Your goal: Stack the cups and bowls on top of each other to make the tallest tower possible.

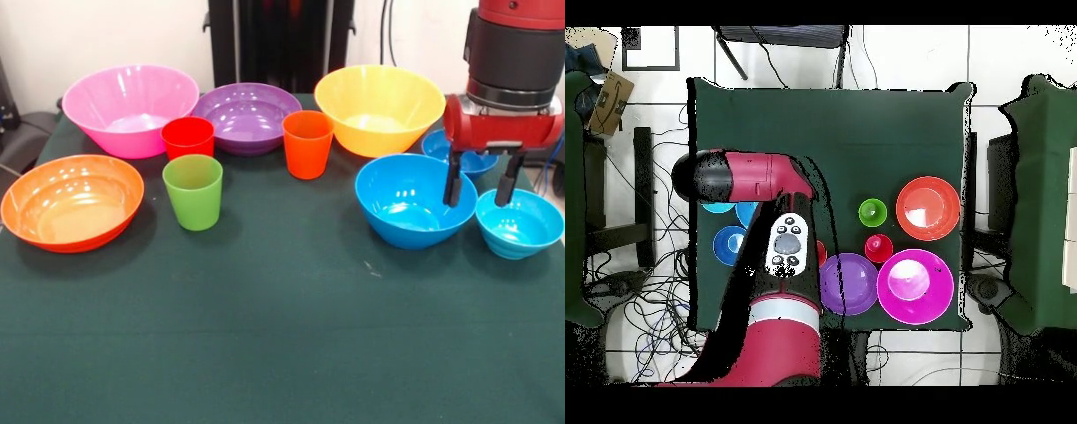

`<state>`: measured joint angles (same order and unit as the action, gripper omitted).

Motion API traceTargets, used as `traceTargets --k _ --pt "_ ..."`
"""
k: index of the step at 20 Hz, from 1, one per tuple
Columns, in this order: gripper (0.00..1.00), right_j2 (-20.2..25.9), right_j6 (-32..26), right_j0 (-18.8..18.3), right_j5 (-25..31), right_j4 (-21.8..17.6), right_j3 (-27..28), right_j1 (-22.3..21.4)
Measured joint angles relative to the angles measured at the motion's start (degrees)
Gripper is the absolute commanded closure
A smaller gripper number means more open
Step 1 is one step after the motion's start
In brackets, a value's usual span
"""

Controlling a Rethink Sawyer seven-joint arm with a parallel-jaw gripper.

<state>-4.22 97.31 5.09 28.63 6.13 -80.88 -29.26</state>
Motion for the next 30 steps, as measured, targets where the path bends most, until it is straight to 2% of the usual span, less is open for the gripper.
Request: traceTargets --k 14,25,30 --pt "0.00 -2.61 0.09 1.95 -0.01 0.00 0.02 3.03" --pt "0.00 -2.74 0.09 2.45 -0.02 0.01 0.03 6.54" --pt "0.00 -2.85 0.09 2.53 -0.02 0.02 0.24 6.79"
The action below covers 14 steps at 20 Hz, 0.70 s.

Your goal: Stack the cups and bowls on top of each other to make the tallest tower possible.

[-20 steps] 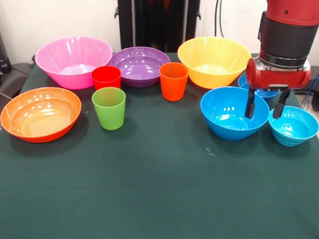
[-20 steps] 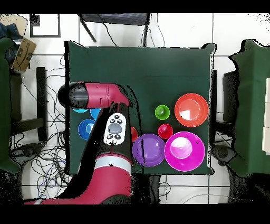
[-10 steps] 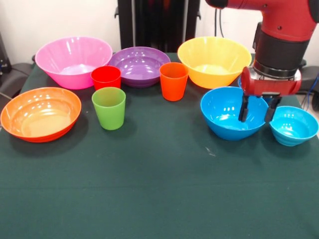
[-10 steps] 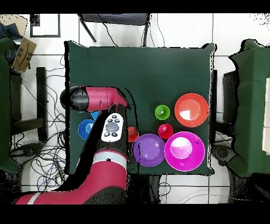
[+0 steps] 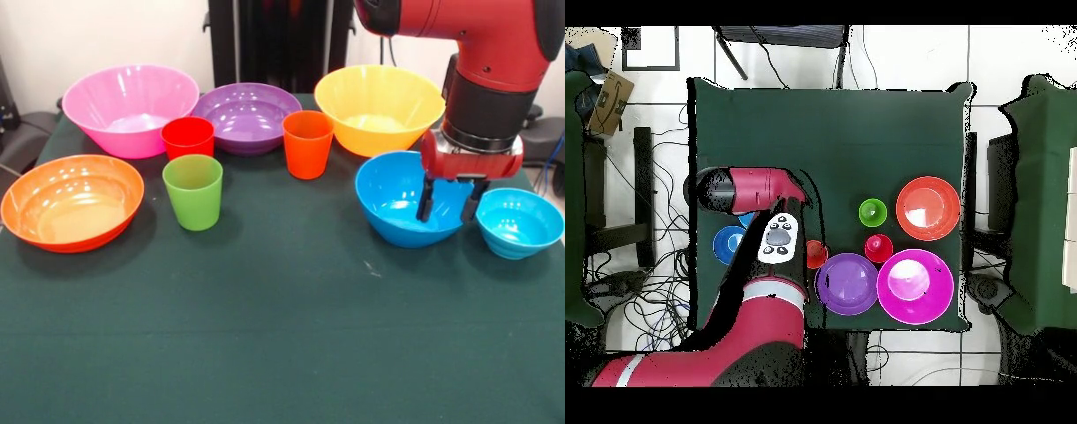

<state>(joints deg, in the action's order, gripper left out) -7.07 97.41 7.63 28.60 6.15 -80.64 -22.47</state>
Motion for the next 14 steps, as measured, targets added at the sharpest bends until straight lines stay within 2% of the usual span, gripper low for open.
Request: traceTargets --k 14 --pt "0.00 -0.95 0.00 0.37 0.01 0.58 0.27 0.15"
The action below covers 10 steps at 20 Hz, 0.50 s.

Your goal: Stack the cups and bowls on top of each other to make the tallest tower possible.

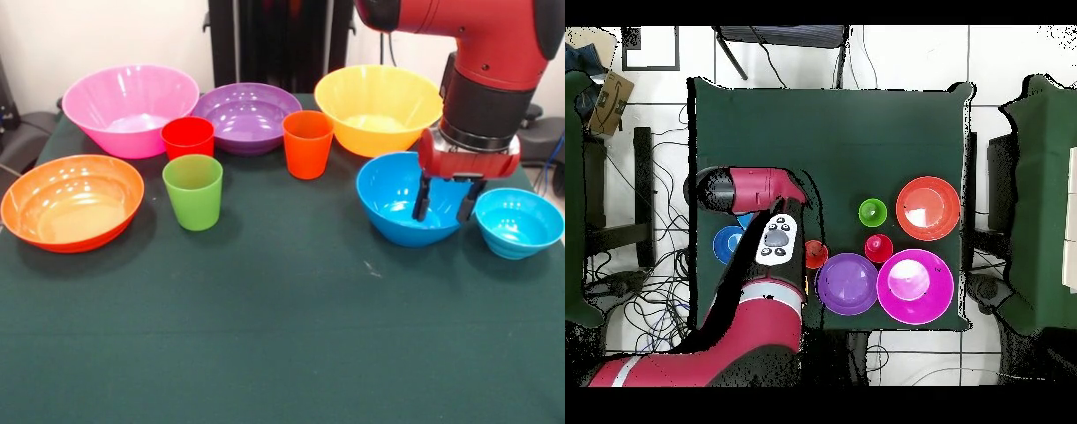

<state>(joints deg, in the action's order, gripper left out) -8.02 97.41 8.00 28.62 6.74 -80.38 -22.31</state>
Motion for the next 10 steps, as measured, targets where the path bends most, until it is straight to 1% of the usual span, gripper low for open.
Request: traceTargets --k 3,10 --pt "0.00 1.16 0.00 -0.98 -0.02 1.46 0.01 -0.09" --pt "0.00 1.25 0.91 -0.91 -0.67 3.17 -0.01 -0.02"
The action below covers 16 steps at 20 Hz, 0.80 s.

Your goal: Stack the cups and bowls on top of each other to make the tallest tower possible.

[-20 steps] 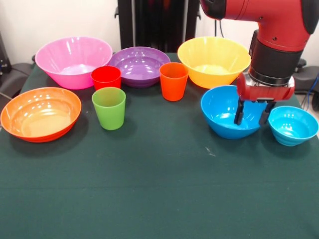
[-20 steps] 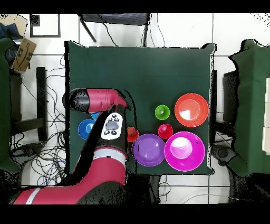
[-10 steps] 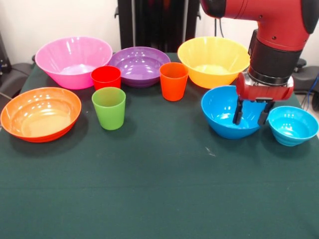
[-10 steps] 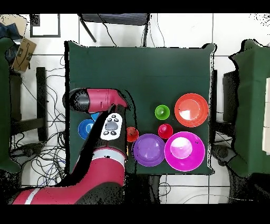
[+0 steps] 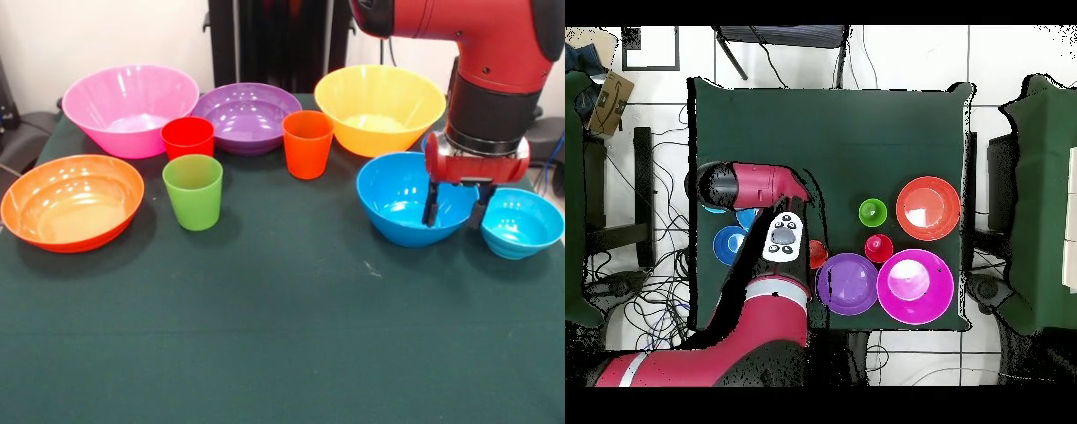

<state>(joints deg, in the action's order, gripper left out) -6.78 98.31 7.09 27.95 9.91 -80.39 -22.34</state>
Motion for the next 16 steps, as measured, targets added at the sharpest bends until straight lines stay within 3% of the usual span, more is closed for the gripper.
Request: traceTargets --k 7,16 --pt "0.00 -1.56 5.18 0.57 -0.39 2.62 0.01 0.29" --pt "0.00 -7.53 13.47 2.11 -0.39 2.94 0.03 2.31"
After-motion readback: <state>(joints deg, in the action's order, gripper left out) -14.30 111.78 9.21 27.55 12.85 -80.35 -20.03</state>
